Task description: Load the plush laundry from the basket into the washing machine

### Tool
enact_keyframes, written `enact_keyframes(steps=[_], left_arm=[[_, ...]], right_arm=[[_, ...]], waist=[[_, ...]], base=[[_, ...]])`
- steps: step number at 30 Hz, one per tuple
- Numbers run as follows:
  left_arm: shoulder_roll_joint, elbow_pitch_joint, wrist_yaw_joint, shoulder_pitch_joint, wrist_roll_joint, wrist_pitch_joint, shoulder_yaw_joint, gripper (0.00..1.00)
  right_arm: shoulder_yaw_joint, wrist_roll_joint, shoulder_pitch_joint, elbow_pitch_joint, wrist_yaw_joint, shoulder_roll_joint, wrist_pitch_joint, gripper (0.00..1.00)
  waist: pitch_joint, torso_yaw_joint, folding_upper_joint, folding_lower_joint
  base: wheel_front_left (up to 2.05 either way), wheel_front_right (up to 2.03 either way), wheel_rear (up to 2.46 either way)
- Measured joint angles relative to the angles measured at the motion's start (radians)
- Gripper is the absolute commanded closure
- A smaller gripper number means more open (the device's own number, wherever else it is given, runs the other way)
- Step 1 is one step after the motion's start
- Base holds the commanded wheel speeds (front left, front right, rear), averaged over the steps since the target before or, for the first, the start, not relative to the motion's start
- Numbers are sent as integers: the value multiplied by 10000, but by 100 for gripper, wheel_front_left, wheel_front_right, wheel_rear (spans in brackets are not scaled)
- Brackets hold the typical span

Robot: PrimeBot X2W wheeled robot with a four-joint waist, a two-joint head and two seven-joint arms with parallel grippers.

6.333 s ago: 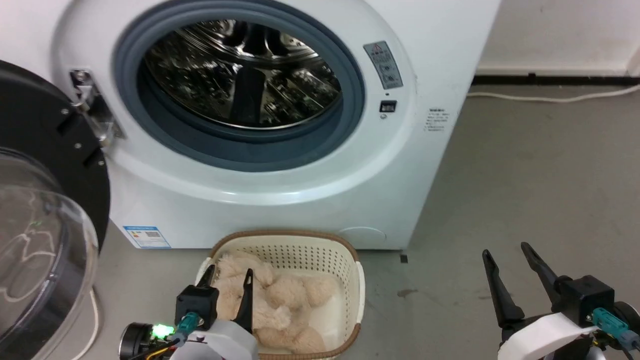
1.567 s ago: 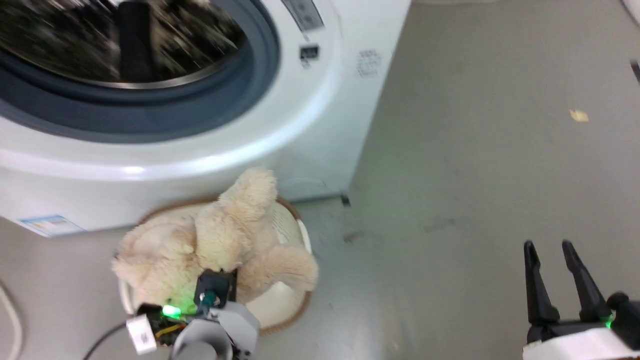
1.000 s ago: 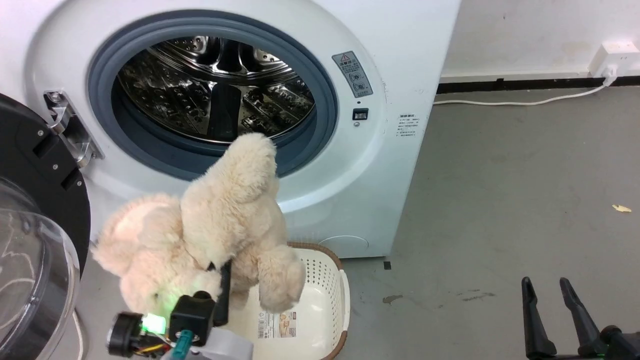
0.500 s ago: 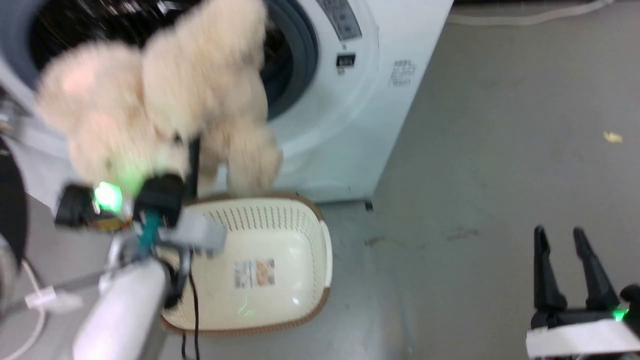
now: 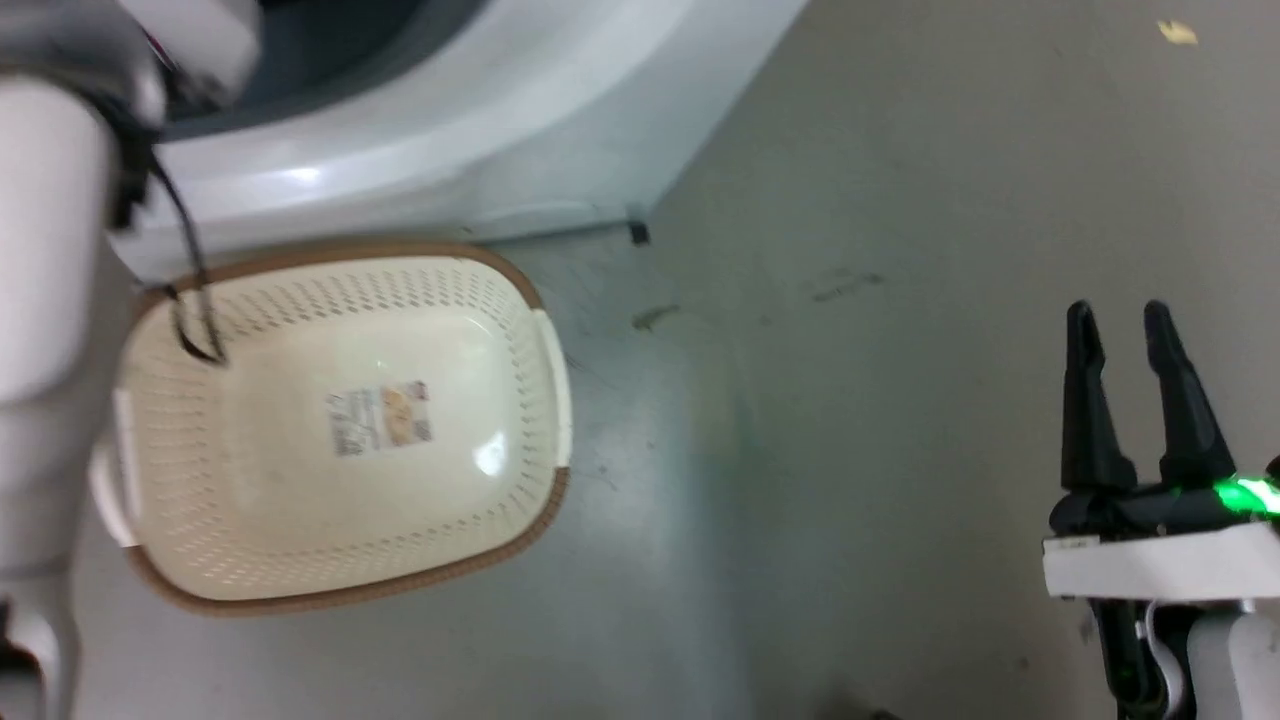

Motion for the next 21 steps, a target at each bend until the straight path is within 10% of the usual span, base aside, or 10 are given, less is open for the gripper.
enact_keyframes(steps=[16,18,21], left_arm=[[71,3638,-330,-3207,518,999,-330,100],[-36,3904,-320,-3208,487,941,-360,3],[-165,4172,-196,-3205,435,606,-370,0]], right_arm=[[48,420,-591,464,-2,-92,2,0],[-17,418,-671,481,0,-109,0,0],[-102,399,-725,485,-2,-151,0,0]], waist=[[1366,-808,0,-2],[1362,-781,0,-2],[1296,-719,0,-2]], base=[[0,0,0],[0,0,0],[0,0,0]])
